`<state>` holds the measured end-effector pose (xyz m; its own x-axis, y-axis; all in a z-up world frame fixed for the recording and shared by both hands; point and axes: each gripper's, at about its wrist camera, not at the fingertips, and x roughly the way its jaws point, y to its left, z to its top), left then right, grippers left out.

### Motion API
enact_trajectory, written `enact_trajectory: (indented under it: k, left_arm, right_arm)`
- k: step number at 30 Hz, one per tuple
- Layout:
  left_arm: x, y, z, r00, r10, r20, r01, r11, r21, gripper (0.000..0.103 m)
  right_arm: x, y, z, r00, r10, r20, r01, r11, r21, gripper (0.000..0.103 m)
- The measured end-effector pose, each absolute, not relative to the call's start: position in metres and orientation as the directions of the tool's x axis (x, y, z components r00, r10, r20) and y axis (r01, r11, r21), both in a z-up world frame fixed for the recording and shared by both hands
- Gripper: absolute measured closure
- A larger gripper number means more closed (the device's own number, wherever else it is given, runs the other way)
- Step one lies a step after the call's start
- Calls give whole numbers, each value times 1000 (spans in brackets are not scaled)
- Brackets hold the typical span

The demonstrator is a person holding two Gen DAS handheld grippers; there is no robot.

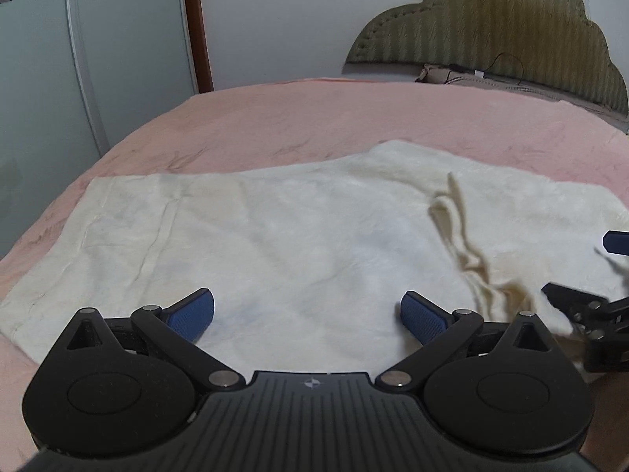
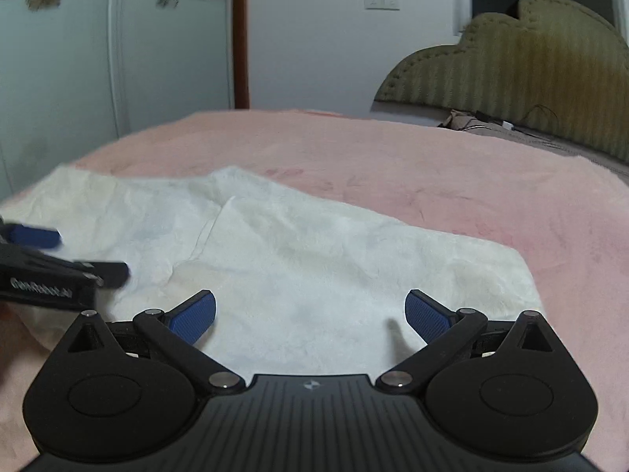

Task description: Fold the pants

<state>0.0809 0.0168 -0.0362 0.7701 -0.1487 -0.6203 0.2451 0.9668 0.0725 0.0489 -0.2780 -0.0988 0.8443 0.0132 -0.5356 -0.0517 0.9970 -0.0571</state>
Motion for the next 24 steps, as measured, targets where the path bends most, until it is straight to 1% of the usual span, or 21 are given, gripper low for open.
enact_trajectory:
  k: [1,2,5,7,10,11,13,14,15,17,19,21,24]
  left_arm:
    - [80,20,-36,768,-156,-621,251,965,69,0]
    - [78,24,-34,772,-159,-616,252,965,67,0]
    - [69,39,-25,797,-153,-585,222,974,47,0]
    - [64,54,-18,820,-139,-554,181,983,21,0]
    - [66,76,-15,823,-81,-562,108,994,15,0]
    - [67,84,-15,817,-68,-572,93,996,15,0]
    - [68,98,-17,809,-38,-586,58,998,16,2]
    - [65,107,-17,811,-24,-584,37,999,10,3]
    - [62,117,-16,814,-22,-580,25,1000,-3,3]
    - [55,134,-10,816,-32,-577,7,999,-45,2]
    - [50,151,-3,816,-24,-578,-37,995,-94,4]
    - [48,172,4,811,-63,-582,-60,980,-190,4]
    - [50,203,8,781,-195,-593,-77,913,-402,5]
  right_arm:
    - [53,-273,-105,833,-9,-553,-50,995,-92,0]
    - [53,-272,-106,835,-12,-550,-48,994,-94,0]
    - [55,-278,-103,825,9,-566,-51,997,-58,0]
    - [51,-279,-97,840,12,-542,-38,999,-37,0]
    - [50,-267,-89,854,65,-516,-97,995,-36,0]
    - [51,-260,-89,851,77,-519,-122,991,-54,0]
    - [52,-244,-97,843,48,-535,-148,978,-145,0]
    - [50,-242,-99,853,45,-520,-153,974,-167,0]
    - [50,-244,-97,851,50,-523,-156,974,-162,0]
    - [49,-249,-88,852,40,-522,-123,984,-125,0]
    - [43,-242,-77,875,62,-481,-139,982,-126,0]
    - [35,-219,-68,887,116,-447,-214,961,-175,0]
    - [21,-168,-66,885,238,-401,-366,887,-282,0]
